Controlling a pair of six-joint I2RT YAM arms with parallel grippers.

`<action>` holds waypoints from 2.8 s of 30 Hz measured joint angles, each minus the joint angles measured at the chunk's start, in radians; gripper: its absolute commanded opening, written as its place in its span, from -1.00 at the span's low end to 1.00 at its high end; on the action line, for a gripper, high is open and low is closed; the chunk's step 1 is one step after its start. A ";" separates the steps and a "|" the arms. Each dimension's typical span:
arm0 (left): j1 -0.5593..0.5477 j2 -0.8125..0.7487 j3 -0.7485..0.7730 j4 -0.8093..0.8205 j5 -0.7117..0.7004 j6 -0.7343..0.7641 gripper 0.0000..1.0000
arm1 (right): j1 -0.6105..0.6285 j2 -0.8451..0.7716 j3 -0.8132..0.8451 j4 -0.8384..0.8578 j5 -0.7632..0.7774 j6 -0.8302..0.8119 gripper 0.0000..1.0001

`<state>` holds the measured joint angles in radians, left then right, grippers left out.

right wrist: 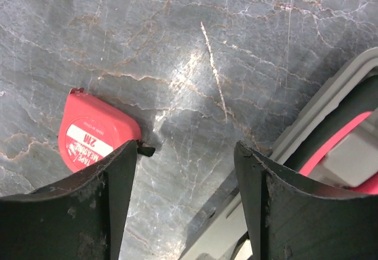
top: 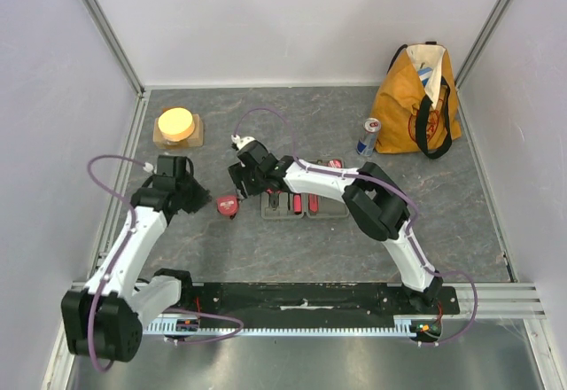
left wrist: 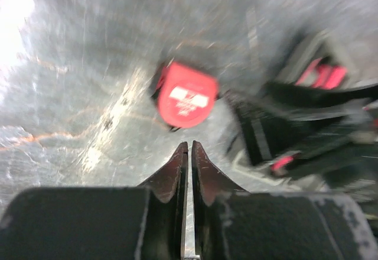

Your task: Pack the tool kit

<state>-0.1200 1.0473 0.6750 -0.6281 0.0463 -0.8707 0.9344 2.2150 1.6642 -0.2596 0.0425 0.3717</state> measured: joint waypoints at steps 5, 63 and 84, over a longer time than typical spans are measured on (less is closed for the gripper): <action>0.000 -0.166 0.193 -0.094 -0.146 0.003 -0.60 | 0.047 -0.018 0.037 -0.072 0.067 0.015 0.70; 0.000 -0.391 0.312 -0.282 -0.262 0.088 -0.36 | 0.193 0.225 0.564 -0.402 0.379 0.103 -0.16; 0.000 -0.210 0.120 -0.126 0.011 0.095 -0.36 | -0.255 -0.065 0.214 -0.286 0.179 -0.103 -0.09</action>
<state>-0.1200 0.8371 0.7952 -0.7540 0.0574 -0.7757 0.6796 2.1498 1.8778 -0.5461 0.2211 0.2684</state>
